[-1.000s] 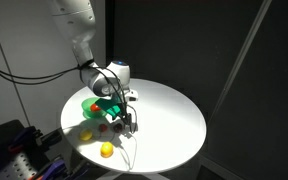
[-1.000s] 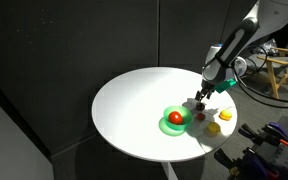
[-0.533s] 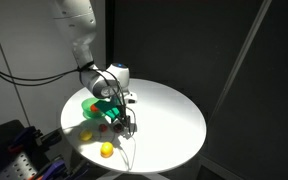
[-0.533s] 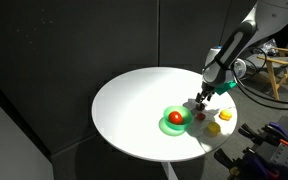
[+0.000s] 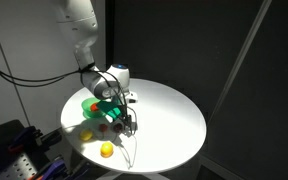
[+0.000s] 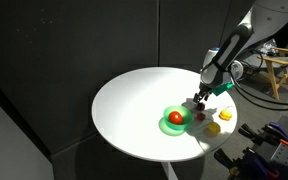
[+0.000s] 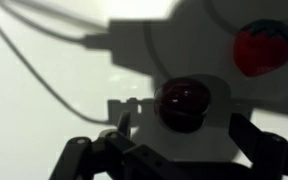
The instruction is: Put the brown object in the bowl
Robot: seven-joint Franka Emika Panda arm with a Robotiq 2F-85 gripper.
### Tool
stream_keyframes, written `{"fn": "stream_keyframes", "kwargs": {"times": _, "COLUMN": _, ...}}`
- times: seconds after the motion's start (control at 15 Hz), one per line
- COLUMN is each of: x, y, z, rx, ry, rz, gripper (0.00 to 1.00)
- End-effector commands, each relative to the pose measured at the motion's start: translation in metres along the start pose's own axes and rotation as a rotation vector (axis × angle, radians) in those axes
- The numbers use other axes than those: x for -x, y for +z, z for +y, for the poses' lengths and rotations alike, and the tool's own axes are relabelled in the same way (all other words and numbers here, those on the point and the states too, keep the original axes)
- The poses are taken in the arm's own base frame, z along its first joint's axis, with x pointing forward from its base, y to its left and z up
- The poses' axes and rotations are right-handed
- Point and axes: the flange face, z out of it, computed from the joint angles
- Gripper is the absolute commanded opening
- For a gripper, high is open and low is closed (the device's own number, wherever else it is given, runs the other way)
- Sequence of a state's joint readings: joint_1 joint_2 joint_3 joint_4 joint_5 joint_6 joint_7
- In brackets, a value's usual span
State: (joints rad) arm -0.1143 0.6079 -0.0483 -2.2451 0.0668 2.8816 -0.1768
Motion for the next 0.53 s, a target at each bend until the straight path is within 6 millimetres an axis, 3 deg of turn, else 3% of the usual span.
{"fn": "stream_keyframes", "kwargs": {"times": 0.0, "x": -0.013, "y": 0.009, "z": -0.002, "rx": 0.007, "ry": 0.001, "rz": 0.012, "gripper": 1.0}}
{"fn": "stream_keyframes", "kwargs": {"times": 0.27, "x": -0.018, "y": 0.017, "z": -0.001, "rx": 0.01, "ry": 0.0, "rz": 0.009, "gripper": 1.0}}
{"fn": "stream_keyframes", "kwargs": {"times": 0.33, "x": -0.019, "y": 0.018, "z": -0.001, "rx": 0.01, "ry": 0.0, "rz": 0.008, "gripper": 0.75}}
{"fn": "stream_keyframes", "kwargs": {"times": 0.47, "x": -0.02, "y": 0.021, "z": -0.001, "rx": 0.012, "ry": -0.001, "rz": 0.009, "gripper": 0.66}}
